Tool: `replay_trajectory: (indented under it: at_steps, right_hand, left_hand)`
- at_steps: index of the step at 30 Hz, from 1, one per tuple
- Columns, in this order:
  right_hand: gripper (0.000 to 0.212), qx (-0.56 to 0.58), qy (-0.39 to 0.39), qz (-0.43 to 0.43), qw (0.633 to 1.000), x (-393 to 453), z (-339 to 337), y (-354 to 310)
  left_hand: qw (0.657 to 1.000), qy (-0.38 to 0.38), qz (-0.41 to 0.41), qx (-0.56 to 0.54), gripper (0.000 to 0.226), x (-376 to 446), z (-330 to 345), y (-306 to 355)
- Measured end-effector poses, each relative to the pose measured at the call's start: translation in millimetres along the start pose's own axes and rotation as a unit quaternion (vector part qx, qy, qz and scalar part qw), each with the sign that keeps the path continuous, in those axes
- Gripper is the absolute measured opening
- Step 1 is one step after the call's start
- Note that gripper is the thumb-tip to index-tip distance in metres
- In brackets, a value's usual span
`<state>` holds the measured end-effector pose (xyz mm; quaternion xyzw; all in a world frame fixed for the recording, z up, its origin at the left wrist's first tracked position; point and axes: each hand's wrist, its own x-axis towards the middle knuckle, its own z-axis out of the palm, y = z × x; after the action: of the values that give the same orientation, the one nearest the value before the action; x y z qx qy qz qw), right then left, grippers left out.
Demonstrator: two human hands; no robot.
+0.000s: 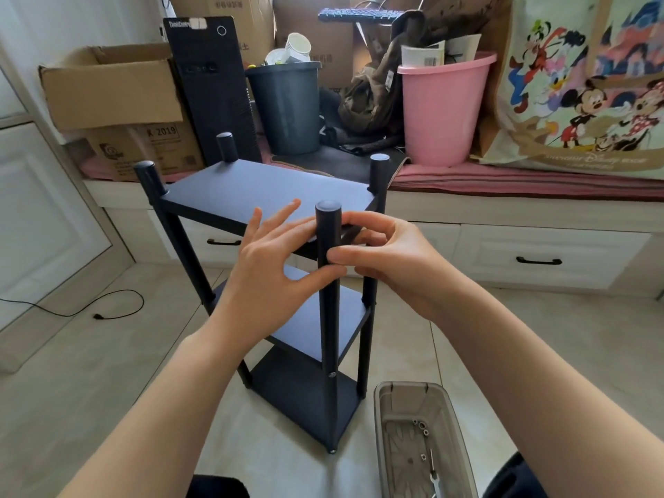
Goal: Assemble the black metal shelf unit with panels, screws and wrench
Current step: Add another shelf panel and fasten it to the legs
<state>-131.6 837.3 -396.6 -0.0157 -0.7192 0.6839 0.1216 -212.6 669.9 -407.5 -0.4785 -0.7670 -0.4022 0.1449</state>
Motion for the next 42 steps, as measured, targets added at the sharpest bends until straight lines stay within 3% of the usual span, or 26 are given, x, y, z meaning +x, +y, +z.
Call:
replay_trajectory:
  at_steps: [15,26,35,42]
  right_hand:
    - [0.017,-0.044,0.024,0.037,0.998,-0.2,-3.0,-3.9]
    - [0.028,0.044,0.05,0.05,0.997,-4.2,-5.3,-4.6]
    - [0.041,0.094,0.047,0.044,0.994,-5.6,-11.0,1.5]
    - [0.029,-0.039,0.124,0.141,0.981,-18.0,-39.3,36.6]
  left_hand:
    - [0.999,0.032,-0.037,0.017,0.046,0.2,3.3,1.5]
    - [0.999,0.022,-0.04,-0.012,0.05,-0.3,6.2,-2.7]
    - [0.997,0.076,-0.019,-0.008,0.053,-2.4,13.8,-1.6]
    - [0.996,0.083,-0.018,-0.005,0.053,-2.1,16.3,-3.7]
